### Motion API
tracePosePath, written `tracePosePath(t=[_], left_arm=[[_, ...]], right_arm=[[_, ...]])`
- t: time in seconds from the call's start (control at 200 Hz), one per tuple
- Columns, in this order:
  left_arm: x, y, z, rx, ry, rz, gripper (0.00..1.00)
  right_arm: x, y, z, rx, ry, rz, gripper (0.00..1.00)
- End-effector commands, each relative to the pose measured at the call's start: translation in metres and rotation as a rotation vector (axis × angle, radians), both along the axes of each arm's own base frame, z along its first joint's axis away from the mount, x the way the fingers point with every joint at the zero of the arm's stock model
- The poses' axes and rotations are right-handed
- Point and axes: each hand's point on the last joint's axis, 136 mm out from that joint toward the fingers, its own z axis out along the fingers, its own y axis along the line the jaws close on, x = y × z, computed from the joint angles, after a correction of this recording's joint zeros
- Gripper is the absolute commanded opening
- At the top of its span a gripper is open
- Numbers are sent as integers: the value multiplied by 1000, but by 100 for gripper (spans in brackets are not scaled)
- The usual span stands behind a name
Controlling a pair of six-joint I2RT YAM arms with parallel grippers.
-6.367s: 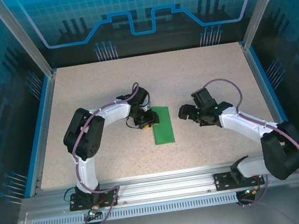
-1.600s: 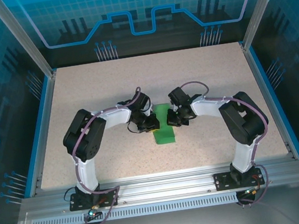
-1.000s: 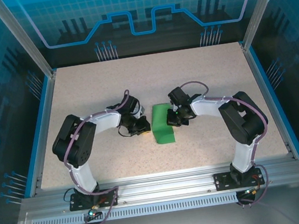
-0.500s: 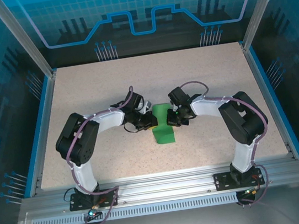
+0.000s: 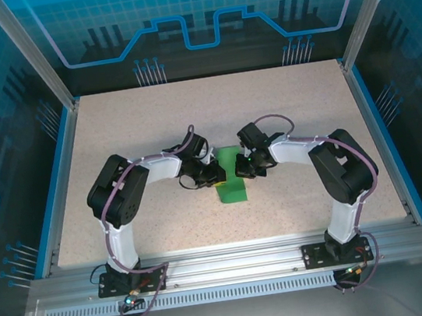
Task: Fold a paper plane with a square sheet of paper (fold left side to right side)
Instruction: Hold the square sheet of paper at the center of the table.
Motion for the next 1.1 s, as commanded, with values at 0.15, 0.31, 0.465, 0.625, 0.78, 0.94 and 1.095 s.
tracePosePath(t=[0.15,0.31,0.465,0.625,0.78,0.94,1.095], left_arm=[[-21,18,-32,93,90,20,14],[-20,17,-32,97,88,21,14],[-20,17,-31,98,89,17,14],[-18,16,-30,97,85,14,14],[-19,16,-30,97,86,14,14],[-22,17,-29,98,84,9,14],[-29,19,-28,95,88,4,14]], right_arm=[[2,11,23,36,-92,72,5],[11,26,36,113,-136,87,5],[20,40,32,152,-135,95,5],[28,50,25,152,-123,107,5],[32,50,14,123,-101,98,4],[28,44,-4,75,-47,80,4],[21,33,-19,19,18,49,4]])
